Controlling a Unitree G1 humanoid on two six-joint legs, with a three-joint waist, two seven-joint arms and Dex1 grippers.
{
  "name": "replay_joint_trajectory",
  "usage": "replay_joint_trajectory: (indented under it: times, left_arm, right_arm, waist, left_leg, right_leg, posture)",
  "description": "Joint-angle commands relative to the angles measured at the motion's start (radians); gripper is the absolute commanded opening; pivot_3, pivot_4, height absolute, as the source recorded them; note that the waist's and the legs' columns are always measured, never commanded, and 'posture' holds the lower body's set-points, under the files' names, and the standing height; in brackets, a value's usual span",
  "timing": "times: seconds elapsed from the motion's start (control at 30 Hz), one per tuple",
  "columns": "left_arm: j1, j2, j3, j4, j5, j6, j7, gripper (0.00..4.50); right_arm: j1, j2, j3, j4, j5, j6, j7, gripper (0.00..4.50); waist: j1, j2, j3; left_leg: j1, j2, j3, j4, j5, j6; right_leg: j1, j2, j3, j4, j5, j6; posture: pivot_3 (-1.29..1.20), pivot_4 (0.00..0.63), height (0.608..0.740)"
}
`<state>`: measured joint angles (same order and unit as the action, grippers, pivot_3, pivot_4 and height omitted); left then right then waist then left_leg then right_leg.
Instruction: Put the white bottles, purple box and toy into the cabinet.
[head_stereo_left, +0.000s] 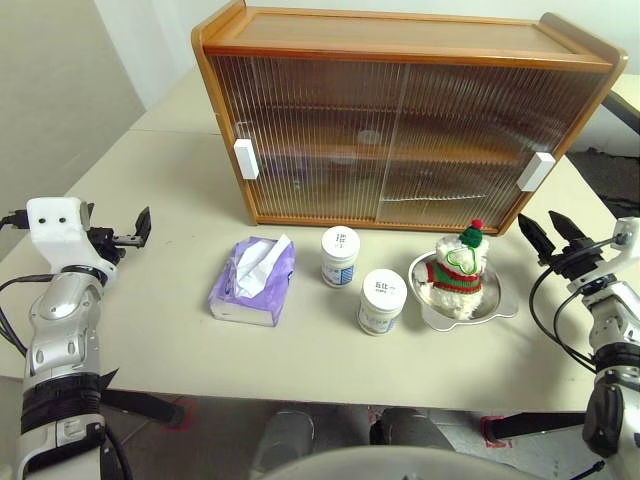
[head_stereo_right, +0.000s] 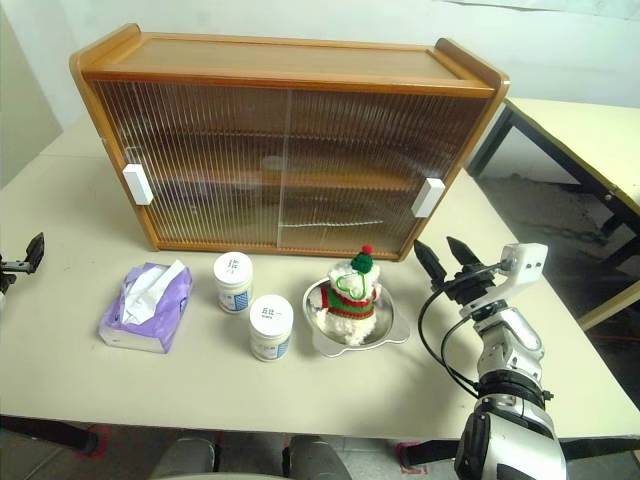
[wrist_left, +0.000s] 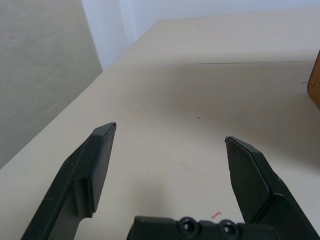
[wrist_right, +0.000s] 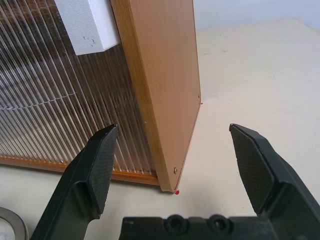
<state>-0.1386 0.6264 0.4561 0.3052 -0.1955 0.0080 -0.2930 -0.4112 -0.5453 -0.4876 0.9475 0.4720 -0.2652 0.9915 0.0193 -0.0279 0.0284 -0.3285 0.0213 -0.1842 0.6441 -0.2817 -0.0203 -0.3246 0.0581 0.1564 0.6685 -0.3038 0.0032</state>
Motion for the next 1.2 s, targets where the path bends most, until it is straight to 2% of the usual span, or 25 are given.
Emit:
replay_joint_trajectory:
  times: [0.03,0.23,0.3,0.33,0.47,0.67,0.83,1.1,1.2]
  left_arm:
    - [-0.024,-0.002,-0.006,0.015,-0.007,0.001,-0.007,4.5]
    - [-0.045,0.002,0.009,0.027,-0.038,-0.007,-0.039,4.5]
    - [-0.037,-0.008,0.003,0.015,-0.043,-0.005,-0.042,4.5]
    - [-0.04,-0.015,-0.004,0.003,-0.049,0.005,-0.045,4.5]
    - [-0.073,-0.034,-0.05,-0.057,-0.099,0.004,-0.143,4.5]
    - [-0.099,-0.002,-0.081,-0.143,-0.139,-0.031,-0.273,4.5]
    - [-0.082,-0.007,-0.095,-0.255,-0.186,-0.058,-0.357,2.82]
    - [-0.063,-0.039,-0.105,-0.306,-0.226,-0.064,-0.401,0.03]
    - [-0.069,-0.048,-0.114,-0.304,-0.214,-0.061,-0.392,0.03]
  right_arm:
    - [0.006,-0.01,0.008,-0.022,0.001,0.013,0.02,4.47]
    - [0.109,-0.049,0.021,-0.226,0.075,0.141,0.217,4.47]
    - [0.149,-0.069,0.02,-0.305,0.101,0.207,0.246,4.47]
    - [0.162,-0.082,0.022,-0.346,0.114,0.241,0.264,4.47]
    - [0.239,-0.122,0.048,-0.585,0.184,0.384,0.335,4.47]
    - [0.305,-0.157,0.096,-0.952,0.284,0.587,0.292,4.47]
    - [0.282,-0.123,0.152,-1.107,0.313,0.645,0.222,4.5]
    - [0.238,-0.119,0.191,-1.11,0.299,0.642,0.211,4.5]
    - [0.233,-0.12,0.197,-1.102,0.295,0.638,0.212,4.5]
  waist:
    - [0.0,0.0,0.0]
    - [-0.001,0.0,-0.002]
    - [-0.003,-0.001,-0.003]
    - [-0.005,0.0,-0.002]
    - [-0.013,-0.002,-0.001]
    - [-0.037,-0.005,0.001]
    - [-0.056,-0.006,0.0]
    - [-0.055,-0.004,-0.003]
    - [-0.052,-0.004,-0.003]
  left_leg:
    - [0.0,0.0,0.0,0.0,0.0,0.0]
    - [-0.001,-0.001,0.0,0.0,0.0,-0.001]
    - [-0.001,-0.001,0.001,0.0,0.004,-0.008]
    - [-0.001,-0.001,0.001,0.0,0.005,-0.009]
    - [-0.002,-0.003,0.002,0.001,0.005,-0.008]
    - [-0.003,-0.004,0.002,0.002,0.004,-0.007]
    - [-0.003,-0.005,0.002,0.002,0.0,-0.001]
    - [-0.003,-0.005,0.001,0.004,-0.002,0.003]
    - [-0.004,-0.005,0.001,0.004,-0.002,0.003]
  right_leg:
    - [0.0,0.0,0.0,0.0,0.0,0.0]
    - [0.0,0.0,0.0,0.0,-0.001,0.0]
    - [0.0,0.001,0.0,0.0,-0.002,0.0]
    - [0.0,0.001,0.0,0.0,-0.002,0.001]
    - [0.001,0.0,0.001,0.0,-0.003,0.002]
    - [0.003,0.001,0.001,0.0,-0.003,0.003]
    - [0.003,0.001,0.001,0.0,-0.004,0.005]
    - [0.002,0.0,0.001,-0.001,-0.005,0.007]
    - [0.002,0.0,0.001,0.0,-0.005,0.007]
  posture:
    - [-0.03,0.015,0.74]
    - [-0.02,0.0,0.74]
    - [-0.04,0.0,0.74]
    - [-0.06,0.018,0.74]
    - [-0.08,0.028,0.74]
    - [-0.1,0.035,0.74]
    - [-0.09,0.019,0.74]
    - [-0.08,0.015,0.74]
    - [-0.08,0.015,0.74]
